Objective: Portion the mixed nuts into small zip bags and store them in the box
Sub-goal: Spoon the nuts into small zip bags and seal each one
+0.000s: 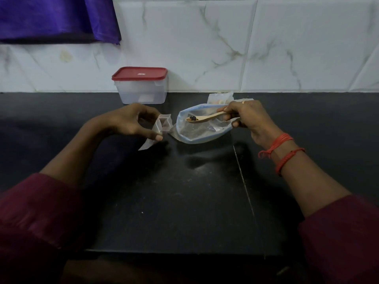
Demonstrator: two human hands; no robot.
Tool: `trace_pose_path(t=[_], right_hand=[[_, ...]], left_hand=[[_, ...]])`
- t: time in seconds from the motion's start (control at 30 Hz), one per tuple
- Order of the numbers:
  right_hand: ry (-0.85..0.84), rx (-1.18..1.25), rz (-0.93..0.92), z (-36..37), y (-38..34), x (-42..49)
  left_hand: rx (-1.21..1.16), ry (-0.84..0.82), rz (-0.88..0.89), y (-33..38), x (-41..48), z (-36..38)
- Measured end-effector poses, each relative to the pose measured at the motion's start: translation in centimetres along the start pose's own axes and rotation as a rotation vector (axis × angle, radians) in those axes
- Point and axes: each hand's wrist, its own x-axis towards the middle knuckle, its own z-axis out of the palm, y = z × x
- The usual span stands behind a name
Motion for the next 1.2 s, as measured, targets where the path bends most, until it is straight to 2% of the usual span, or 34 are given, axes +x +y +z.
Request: trace_pose_path(t=[0.13, 0.27, 0.6, 0.7, 0.8, 0.87, 1.0, 1.2], right_hand=[[0.022, 0.067, -0.076, -0.1, -0.7, -0.1], [0.019, 0.077, -0.125, 0.1, -0.9, -0.2], [0.015, -0.185, -0.268, 1.1, -0.7, -0.5], [0.006, -0.301, -0.39, 1.3, -1.0, -1.0], [-0.022, -0.509, -0.634, 1.4, -1.1, -1.5], [0.023, -0.683, -0.803, 1.4, -1.1, -1.5], [0.114, -0.809, -1.022, 1.3, -0.9, -1.1], [0.148, -0.8, -1.051, 1.9, -0.8, -1.6]], left_hand=[[-0.133, 0.083, 0.109, 1.2, 0.2, 0.8], [-0.074, 0.094, 0.145, 1.7, 0.6, 1.9], [-0.067, 0.161, 0.189, 1.4, 1.2, 3.1], [-0.076, 0.176, 0.196, 1.1, 1.4, 3.2], [-0.084, 0.209, 0.208, 0.9, 1.4, 3.1], [-0.115, 0.231, 0.211, 0.8, 1.4, 3.1], [-0.204, 0.24, 0.207, 0.6, 1.1, 3.2], [-0.304, 0.221, 0.199, 0.2, 0.9, 2.9]])
